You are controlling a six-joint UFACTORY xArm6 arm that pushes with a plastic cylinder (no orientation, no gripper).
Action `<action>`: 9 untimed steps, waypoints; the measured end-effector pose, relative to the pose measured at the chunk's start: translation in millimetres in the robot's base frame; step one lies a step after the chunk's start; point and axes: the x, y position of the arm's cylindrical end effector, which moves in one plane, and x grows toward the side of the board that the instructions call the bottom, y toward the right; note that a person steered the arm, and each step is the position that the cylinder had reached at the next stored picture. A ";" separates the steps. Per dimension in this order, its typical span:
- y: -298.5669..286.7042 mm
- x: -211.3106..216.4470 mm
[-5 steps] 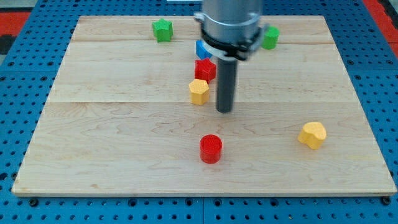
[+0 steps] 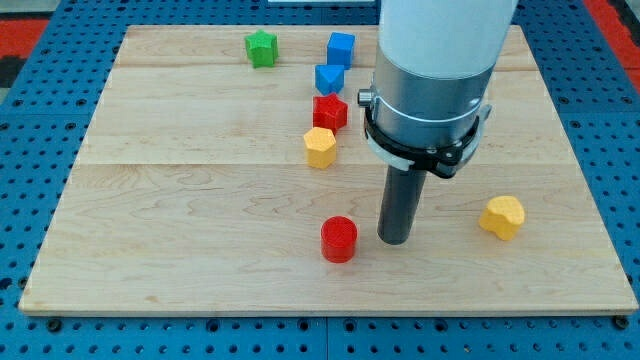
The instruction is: Push the red circle to the bottom of the yellow hexagon
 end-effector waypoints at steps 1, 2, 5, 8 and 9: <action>47.2 36.4; -12.2 40.6; -51.1 -20.5; -54.0 13.3; -73.7 1.2</action>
